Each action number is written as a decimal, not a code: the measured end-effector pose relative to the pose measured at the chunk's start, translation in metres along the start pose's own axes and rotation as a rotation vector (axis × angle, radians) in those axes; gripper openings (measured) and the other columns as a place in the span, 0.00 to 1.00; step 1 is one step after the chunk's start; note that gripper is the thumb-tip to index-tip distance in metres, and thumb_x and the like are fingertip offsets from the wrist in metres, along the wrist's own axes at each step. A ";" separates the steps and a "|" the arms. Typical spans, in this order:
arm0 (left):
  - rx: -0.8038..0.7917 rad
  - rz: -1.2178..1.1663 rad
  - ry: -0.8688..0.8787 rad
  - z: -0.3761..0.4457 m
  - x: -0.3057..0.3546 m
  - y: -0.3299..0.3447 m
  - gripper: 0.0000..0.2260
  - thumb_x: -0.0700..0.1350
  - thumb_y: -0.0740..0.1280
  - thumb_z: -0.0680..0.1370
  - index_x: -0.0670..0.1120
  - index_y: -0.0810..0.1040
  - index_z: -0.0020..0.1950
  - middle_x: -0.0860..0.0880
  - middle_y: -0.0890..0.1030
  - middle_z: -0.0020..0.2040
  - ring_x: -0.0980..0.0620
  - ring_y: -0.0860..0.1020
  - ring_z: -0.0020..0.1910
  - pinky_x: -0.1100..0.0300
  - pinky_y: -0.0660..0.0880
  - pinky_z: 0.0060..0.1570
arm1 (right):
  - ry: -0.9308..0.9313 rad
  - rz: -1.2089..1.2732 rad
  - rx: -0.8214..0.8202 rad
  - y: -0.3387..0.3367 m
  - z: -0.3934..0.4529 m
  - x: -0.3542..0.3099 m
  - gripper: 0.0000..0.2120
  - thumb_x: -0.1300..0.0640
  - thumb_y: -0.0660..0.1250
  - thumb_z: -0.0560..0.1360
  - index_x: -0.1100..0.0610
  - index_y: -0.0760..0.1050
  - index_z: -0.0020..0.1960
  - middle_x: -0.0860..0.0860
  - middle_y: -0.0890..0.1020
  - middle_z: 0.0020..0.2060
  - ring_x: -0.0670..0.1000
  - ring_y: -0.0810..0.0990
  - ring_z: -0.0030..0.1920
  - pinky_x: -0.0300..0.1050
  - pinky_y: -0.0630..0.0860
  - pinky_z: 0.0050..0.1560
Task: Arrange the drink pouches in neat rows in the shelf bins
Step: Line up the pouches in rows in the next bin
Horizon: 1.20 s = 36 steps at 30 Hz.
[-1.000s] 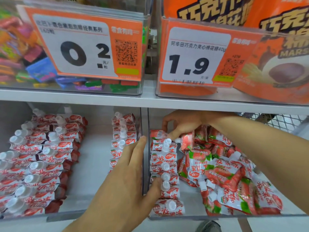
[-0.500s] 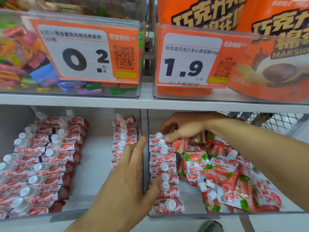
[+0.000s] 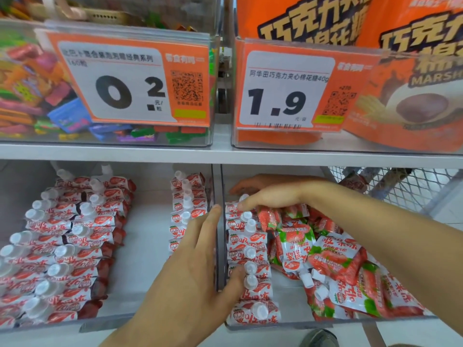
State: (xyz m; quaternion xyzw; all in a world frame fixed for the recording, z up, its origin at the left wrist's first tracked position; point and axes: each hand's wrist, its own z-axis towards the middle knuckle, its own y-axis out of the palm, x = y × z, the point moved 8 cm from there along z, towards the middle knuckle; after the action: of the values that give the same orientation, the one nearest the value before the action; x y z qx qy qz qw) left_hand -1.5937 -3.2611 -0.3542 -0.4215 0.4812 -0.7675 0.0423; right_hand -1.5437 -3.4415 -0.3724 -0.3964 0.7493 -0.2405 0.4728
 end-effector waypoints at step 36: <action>-0.069 -0.033 -0.056 0.000 0.003 -0.002 0.41 0.66 0.61 0.71 0.65 0.37 0.74 0.73 0.49 0.62 0.69 0.65 0.55 0.85 0.62 0.44 | 0.460 -0.180 0.470 -0.045 -0.028 0.053 0.26 0.45 0.76 0.70 0.54 0.74 0.63 0.53 0.80 0.59 0.55 0.79 0.57 0.43 0.75 0.54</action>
State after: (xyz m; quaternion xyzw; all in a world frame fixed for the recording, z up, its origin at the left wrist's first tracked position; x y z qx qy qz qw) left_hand -1.5951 -3.2614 -0.3510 -0.4519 0.4990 -0.7389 0.0283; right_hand -1.5652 -3.5115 -0.3542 -0.2765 0.7225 -0.5304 0.3467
